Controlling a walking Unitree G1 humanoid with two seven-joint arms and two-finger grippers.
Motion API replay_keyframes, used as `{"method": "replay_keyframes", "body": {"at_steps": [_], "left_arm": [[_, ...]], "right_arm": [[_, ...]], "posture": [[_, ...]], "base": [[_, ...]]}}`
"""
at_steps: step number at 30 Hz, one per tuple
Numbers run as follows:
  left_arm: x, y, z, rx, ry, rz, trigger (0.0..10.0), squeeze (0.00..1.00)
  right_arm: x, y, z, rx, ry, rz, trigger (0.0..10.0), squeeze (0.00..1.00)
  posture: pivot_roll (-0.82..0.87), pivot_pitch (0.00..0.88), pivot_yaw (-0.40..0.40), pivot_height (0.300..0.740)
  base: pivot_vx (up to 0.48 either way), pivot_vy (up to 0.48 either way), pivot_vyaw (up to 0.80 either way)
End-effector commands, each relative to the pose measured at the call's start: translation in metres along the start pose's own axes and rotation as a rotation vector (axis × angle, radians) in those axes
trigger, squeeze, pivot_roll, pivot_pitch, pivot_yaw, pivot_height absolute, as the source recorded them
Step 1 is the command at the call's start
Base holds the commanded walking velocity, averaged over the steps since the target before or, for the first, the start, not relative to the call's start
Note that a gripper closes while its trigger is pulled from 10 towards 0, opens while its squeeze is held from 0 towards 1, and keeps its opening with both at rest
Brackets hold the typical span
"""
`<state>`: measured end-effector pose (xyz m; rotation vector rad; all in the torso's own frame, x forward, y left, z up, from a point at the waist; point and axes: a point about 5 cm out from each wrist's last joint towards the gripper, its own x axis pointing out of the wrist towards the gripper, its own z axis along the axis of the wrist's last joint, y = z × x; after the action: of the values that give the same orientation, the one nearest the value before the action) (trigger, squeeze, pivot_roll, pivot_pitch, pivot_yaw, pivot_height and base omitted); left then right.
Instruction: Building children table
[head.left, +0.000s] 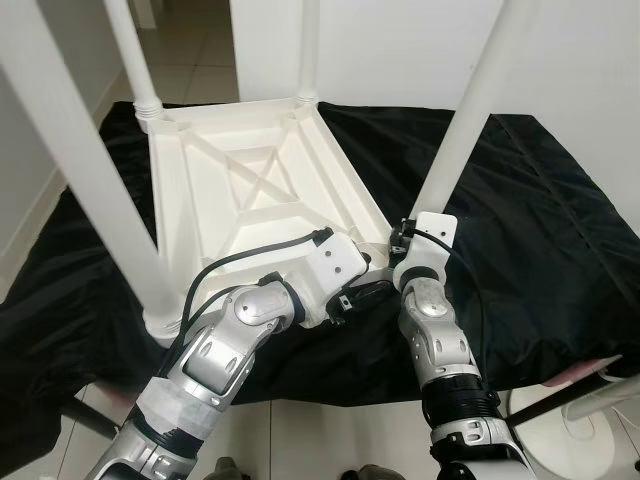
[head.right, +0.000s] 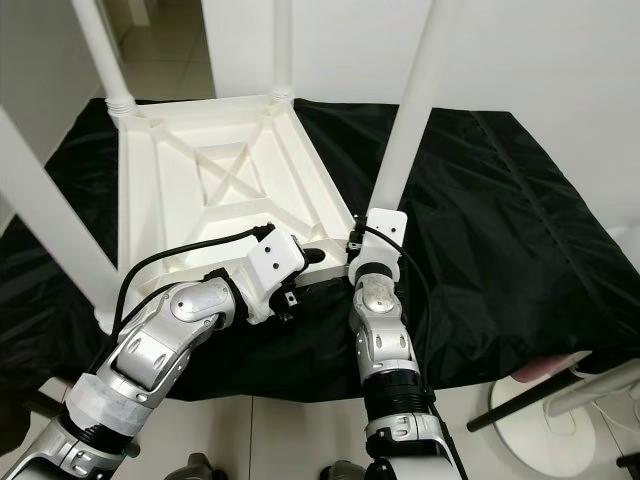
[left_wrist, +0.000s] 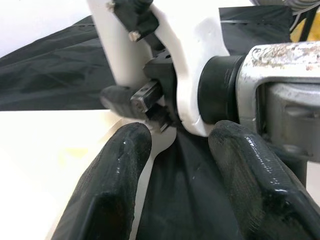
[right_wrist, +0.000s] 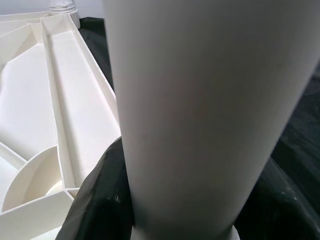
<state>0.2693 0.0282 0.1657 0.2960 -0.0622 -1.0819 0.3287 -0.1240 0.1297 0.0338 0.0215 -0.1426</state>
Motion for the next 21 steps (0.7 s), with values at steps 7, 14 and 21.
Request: {"method": "replay_keyframes", "body": {"at_steps": [7,14,21], "left_arm": [[-0.001,-0.001,-0.001,0.003,0.014,-0.018,10.0,0.0],[-0.001,-0.001,0.0,0.002,0.012,-0.017,10.0,0.0],[0.0,-0.001,-0.001,0.002,0.011,-0.015,10.0,0.0]], "right_arm": [[-0.006,0.0,0.003,0.009,-0.007,0.018,10.0,1.0],[-0.009,-0.009,0.001,0.008,-0.014,0.059,10.0,1.0],[-0.012,-0.021,-0.011,-0.023,-0.003,0.162,10.0,0.0]], "posture": [[-0.03,0.0,-0.023,0.74],[-0.03,0.0,-0.025,0.74],[-0.04,0.0,-0.025,0.74]], "base": [[0.0,0.0,0.0],[0.0,0.0,0.0],[0.0,0.0,0.0]]}}
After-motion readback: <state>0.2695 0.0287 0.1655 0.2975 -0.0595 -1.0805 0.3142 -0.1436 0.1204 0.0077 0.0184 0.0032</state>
